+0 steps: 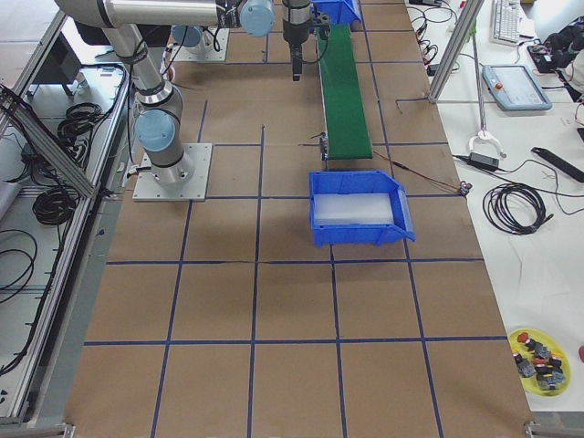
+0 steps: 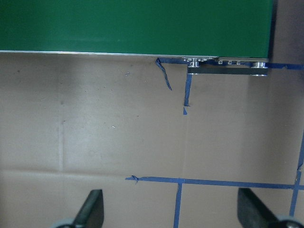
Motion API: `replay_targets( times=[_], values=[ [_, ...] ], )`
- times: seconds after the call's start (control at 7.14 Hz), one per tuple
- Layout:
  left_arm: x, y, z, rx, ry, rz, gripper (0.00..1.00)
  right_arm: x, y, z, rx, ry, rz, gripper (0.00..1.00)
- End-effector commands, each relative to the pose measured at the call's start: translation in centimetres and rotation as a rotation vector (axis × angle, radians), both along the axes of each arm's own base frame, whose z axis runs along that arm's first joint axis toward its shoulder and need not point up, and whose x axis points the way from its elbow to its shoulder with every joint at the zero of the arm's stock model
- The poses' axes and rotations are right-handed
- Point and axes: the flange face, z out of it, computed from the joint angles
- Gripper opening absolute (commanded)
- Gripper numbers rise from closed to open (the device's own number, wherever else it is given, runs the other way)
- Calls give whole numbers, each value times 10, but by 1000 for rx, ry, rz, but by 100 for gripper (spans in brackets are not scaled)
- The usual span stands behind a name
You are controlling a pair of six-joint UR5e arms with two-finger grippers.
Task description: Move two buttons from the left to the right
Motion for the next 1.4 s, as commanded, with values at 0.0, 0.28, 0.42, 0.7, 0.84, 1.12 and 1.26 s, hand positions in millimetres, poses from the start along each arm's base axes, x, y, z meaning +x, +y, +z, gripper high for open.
replay_targets(
  times=[0.0,0.28,0.42,0.7,0.84,1.12,1.26],
  values=[
    [0,1,-1,2,0,-1,100,0,0,-1,1,0,1,100],
    [11,-5,1,-2,0,13,100,0,0,-1,1,0,1,100],
    [29,-9,2,-3,-2,2,100,0,1,-3,6,0,1,100],
    [122,-23,3,-3,-2,17,100,0,1,-4,7,1,1,100],
    [168,-24,-7,19,2,40,100,0,1,-4,7,1,1,100],
    [269,-23,-33,38,11,36,100,0,1,-4,7,1,1,100],
    [314,-26,-52,57,31,69,100,0,1,-5,9,1,1,100]
  ],
)
